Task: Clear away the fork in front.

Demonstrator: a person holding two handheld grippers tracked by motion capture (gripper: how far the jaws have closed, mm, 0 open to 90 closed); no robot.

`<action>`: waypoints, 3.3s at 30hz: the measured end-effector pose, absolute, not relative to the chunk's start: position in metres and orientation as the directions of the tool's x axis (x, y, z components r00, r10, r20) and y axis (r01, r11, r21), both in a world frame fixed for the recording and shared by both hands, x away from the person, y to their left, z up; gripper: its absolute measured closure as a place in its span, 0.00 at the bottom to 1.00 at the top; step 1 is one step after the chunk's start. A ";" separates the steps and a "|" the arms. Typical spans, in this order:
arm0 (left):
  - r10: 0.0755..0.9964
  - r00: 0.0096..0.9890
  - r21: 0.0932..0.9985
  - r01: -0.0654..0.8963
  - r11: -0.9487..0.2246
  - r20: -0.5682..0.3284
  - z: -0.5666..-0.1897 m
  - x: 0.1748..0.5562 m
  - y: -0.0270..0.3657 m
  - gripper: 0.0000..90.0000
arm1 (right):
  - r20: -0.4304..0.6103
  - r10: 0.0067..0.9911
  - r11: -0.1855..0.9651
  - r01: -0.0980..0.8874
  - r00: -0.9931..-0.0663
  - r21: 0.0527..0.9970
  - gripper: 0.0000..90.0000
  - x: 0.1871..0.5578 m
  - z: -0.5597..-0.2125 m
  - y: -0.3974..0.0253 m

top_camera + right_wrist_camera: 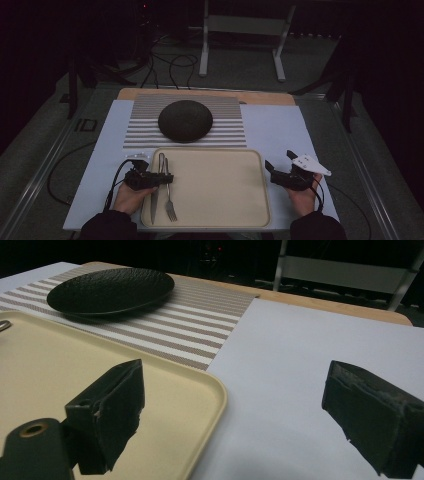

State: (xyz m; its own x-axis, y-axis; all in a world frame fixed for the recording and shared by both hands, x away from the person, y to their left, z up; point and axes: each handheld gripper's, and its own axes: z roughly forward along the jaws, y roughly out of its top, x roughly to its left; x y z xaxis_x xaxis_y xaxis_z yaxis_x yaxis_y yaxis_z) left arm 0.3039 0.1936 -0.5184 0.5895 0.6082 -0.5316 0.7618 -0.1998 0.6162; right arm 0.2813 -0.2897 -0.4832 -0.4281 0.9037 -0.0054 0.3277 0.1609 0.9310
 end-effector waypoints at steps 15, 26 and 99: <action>0.680 0.560 0.662 0.735 -0.145 -0.473 -0.513 0.301 0.202 0.67 | -0.009 0.901 0.165 0.325 -0.433 0.931 0.11 0.281 -0.483 -0.289; 0.722 0.582 0.759 0.639 -0.122 -0.374 -0.495 0.298 0.206 0.55 | -0.011 0.899 0.169 0.324 -0.437 0.931 0.11 0.281 -0.483 -0.289; 0.866 0.499 0.893 0.407 -0.195 -0.039 -0.435 0.355 0.209 0.00 | -0.021 0.888 0.188 0.320 -0.460 0.929 0.09 0.282 -0.486 -0.286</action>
State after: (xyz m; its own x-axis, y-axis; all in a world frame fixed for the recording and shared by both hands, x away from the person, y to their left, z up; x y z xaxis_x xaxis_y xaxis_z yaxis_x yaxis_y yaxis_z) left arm 0.3548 0.2090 -0.4347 0.4988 0.8659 -0.0386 0.4068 -0.1945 0.8925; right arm 0.2817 -0.2860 -0.4856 -0.4597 0.8878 -0.0210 0.3201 0.1877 0.9286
